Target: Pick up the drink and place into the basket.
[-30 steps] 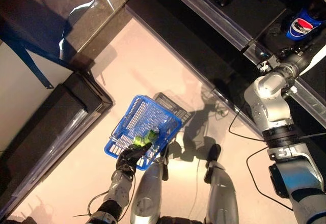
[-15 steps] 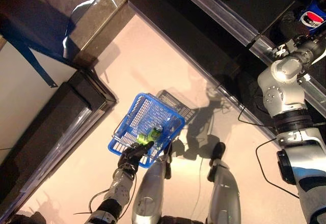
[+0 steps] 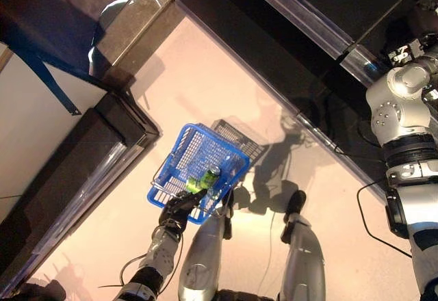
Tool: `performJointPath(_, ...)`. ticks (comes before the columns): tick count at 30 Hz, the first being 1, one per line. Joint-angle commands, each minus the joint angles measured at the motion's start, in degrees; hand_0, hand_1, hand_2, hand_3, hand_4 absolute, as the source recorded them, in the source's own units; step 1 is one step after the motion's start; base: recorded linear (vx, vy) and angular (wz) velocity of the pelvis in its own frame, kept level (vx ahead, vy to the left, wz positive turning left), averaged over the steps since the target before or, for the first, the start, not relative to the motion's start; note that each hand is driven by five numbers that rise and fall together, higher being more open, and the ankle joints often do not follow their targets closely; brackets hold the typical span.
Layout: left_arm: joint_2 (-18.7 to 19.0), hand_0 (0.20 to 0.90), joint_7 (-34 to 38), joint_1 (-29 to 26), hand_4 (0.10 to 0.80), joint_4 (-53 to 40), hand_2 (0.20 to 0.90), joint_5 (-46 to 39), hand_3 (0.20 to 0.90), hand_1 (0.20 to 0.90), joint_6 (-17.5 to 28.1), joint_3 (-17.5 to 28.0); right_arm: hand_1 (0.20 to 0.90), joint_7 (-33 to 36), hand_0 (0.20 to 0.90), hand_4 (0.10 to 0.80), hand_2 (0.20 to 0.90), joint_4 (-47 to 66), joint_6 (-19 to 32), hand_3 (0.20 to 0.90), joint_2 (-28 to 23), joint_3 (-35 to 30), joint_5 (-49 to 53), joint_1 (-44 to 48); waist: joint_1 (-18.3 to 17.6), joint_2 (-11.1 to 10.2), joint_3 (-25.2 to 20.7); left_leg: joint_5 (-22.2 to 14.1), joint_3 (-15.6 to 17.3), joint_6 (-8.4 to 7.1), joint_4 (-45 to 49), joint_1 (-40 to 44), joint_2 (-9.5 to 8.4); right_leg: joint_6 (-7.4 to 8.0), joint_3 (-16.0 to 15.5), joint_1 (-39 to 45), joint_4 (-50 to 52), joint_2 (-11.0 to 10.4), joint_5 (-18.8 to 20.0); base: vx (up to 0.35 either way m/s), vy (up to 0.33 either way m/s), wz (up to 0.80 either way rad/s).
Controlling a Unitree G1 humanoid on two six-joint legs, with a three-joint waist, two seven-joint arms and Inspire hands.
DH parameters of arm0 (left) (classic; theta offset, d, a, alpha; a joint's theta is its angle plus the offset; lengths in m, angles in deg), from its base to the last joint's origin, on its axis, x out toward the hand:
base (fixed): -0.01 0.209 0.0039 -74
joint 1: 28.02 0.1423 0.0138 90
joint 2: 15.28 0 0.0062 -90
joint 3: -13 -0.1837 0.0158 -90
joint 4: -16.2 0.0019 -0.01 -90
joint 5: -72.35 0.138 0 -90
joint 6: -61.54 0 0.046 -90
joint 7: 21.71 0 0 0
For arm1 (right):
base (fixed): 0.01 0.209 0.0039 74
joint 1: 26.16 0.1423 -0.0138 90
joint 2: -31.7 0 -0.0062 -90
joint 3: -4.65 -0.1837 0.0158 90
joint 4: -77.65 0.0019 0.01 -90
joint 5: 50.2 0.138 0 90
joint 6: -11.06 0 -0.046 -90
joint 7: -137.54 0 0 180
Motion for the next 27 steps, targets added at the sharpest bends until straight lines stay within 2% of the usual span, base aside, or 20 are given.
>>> performJointPath(1,6.48,0.3,-1.75,10.94,0.1,-2.65,0.3,0.43,0.2,0.3,0.35,-2.38,0.3,-4.04,0.3,0.1,0.3,4.71,5.43,0.2,-11.02,3.16,-2.66,9.83,0.47,1.53,-1.09,-0.26,-3.62,0.12,3.79,-2.71,-1.96,-1.43,-3.32,0.38,6.06,-0.06,-5.36,-0.043,-0.008,0.01)
performJointPath(8,7.12,0.3,-1.48,11.45,0.1,-4.38,0.3,-0.52,0.2,0.3,2.32,-0.99,0.3,-5.12,0.3,0.1,0.3,8.9,5.24,0.2,-11.56,1.59,-4.52,7.0,0.22,0.91,-1.1,-1.08,-3.58,0.08,5.03,-0.94,-1.83,-2.13,-3.71,2.55,7.3,0.21,-6.66,-0.014,-0.002,0.01)
performJointPath(14,6.84,0.3,-0.96,11.86,0.1,-5.23,0.3,-1.33,0.2,0.3,3.68,1.97,0.3,-5.74,0.3,0.1,0.3,17.57,3.46,0.2,-11.57,-1.5,-7.45,1.81,-0.36,-0.1,-1.87,-2.2,-3.7,-0.26,7.06,1.77,-1.48,-3.2,-4.25,6.25,8.65,0.43,-8.4,-0.02,-0.002,0.03)
performJointPath(21,6.44,0.3,-2.26,14.22,0.1,-7.72,0.3,-0.74,0.2,0.3,5.56,6.52,0.3,-11.34,0.3,0.1,0.3,31.7,-0.78,0.2,-10.32,-6.48,-11.27,-10.43,-1.1,-1.47,-5.7,-1.55,-3.94,-1.27,6.75,6.81,-0.6,-4.02,-4.66,12.81,7.27,1.07,-9.62,0.092,0.009,0.08)
performJointPath(27,6.37,0.3,-4.99,16.85,0.1,-13.38,0.3,2.13,0.2,0.3,7.55,8.87,0.3,-17.25,0.3,0.1,0.3,43.74,-0.95,0.2,-6.69,-9.7,-14.13,-22.09,-1.8,-2.52,-8.22,-0.7,-3.61,-1.82,4.78,10.29,0.11,-4.05,-4.86,17.26,4.79,1.88,-9.61,0.062,-0.009,-0.02)
